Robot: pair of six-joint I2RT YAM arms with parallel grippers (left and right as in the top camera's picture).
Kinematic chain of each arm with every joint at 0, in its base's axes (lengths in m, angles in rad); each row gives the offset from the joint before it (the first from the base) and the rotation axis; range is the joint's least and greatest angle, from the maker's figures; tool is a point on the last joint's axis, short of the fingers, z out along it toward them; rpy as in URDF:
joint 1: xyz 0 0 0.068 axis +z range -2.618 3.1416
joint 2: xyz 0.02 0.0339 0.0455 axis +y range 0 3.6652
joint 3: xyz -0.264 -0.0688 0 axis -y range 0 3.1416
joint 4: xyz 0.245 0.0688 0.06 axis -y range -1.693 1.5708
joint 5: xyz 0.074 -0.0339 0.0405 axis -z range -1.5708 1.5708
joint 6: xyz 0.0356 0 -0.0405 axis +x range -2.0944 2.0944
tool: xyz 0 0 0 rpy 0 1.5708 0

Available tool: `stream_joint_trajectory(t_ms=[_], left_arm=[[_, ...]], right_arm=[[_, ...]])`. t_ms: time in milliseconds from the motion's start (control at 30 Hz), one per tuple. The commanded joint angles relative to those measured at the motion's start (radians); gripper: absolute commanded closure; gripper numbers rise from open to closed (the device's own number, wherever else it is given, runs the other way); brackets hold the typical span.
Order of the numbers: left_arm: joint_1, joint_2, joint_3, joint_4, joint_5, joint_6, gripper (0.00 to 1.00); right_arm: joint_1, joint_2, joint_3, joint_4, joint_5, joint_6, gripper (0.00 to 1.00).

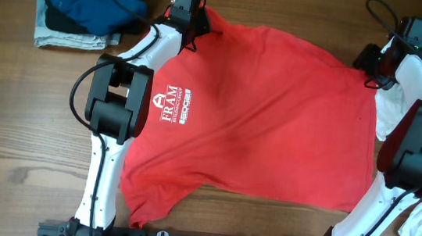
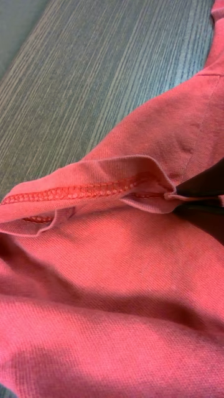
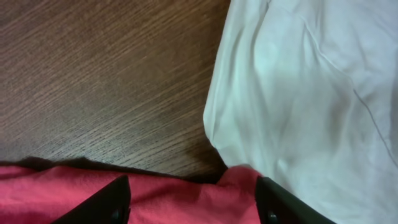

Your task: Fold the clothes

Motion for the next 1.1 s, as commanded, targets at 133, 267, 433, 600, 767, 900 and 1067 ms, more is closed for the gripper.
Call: stream_joint_trajectory(t_ms=[133,267,433,600,767,900,1067], left_arm=[[0.002,0.022,0.014,0.0,-0.017,-0.003,0.96],[0.002,0.022,0.014,0.0,-0.018,-0.002,0.96],[0.002,-0.045,0.015,0.007,-0.017,-0.002,0.96],[0.003,-0.21,0.015,-0.106,-0.017,0.03,0.96],[0.003,-0.331,0.015,-0.38,-0.08,0.026,0.96],[0.003,-0.347,0.014,-0.597,-0.106,-0.005,0.96],[0.003,-0.346,0.006,-0.808,-0.13,-0.011,0.96]], right_arm=[[0.003,0.058,0.016,0.01,-0.018,-0.013,0.52],[0.002,0.058,0.016,0.016,-0.003,0.019,0.96],[0.0,0.015,0.017,-0.013,0.103,0.092,0.96],[0.0,-0.047,0.017,-0.05,0.102,0.124,0.96],[0.0,-0.05,0.017,-0.107,0.102,0.151,0.96],[0.001,-0.058,0.017,-0.157,0.102,0.178,0.96],[0.001,-0.126,0.017,-0.213,0.106,0.253,0.96]])
